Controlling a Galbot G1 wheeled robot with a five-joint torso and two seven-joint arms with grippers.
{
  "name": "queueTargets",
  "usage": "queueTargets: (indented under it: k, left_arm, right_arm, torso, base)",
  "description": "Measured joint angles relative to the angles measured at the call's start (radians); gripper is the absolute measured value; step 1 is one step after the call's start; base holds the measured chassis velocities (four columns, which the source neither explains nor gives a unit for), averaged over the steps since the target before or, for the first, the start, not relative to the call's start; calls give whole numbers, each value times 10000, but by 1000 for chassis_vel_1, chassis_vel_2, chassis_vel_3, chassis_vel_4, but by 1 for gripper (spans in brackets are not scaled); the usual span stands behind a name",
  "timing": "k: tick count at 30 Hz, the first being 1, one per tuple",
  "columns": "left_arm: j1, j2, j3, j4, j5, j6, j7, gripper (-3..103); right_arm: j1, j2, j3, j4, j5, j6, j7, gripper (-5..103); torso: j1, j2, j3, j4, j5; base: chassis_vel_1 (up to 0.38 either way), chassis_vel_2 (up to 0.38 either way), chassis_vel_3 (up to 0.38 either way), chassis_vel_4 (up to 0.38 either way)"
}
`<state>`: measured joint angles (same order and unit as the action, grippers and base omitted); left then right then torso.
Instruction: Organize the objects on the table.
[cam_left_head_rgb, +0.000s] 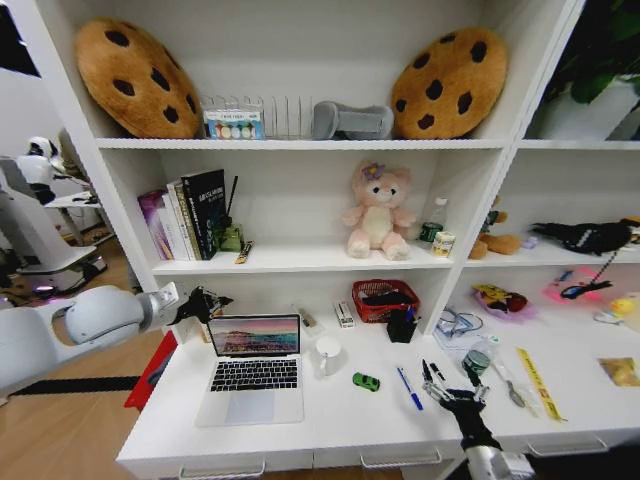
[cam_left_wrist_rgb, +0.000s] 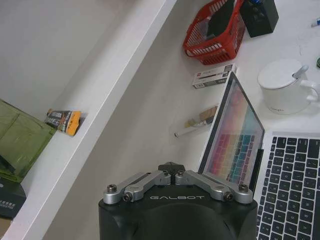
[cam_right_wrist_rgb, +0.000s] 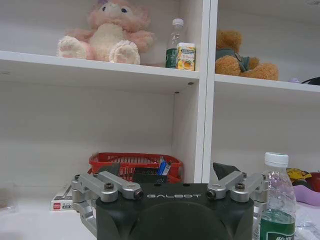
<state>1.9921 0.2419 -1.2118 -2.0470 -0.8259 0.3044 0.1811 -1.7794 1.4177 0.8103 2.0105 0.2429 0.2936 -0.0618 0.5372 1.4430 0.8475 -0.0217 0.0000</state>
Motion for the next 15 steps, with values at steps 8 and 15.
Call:
queueTargets:
  k: [8,15]
  left_arm:
    - [473,769,-282,219,42,-17,26,0]
    - [1330,1402,-1003,441,-220,-2,-121,0]
  right_arm:
    - [16,64,107,-310,136,225,-98,100]
    - [21,115,134,-628,199,458,-176,100]
  torso:
    - [0,0,0,1,1]
    - [1,-1,0,-3,1]
  base:
    - [0,0,0,0]
    - [0,0,0,0]
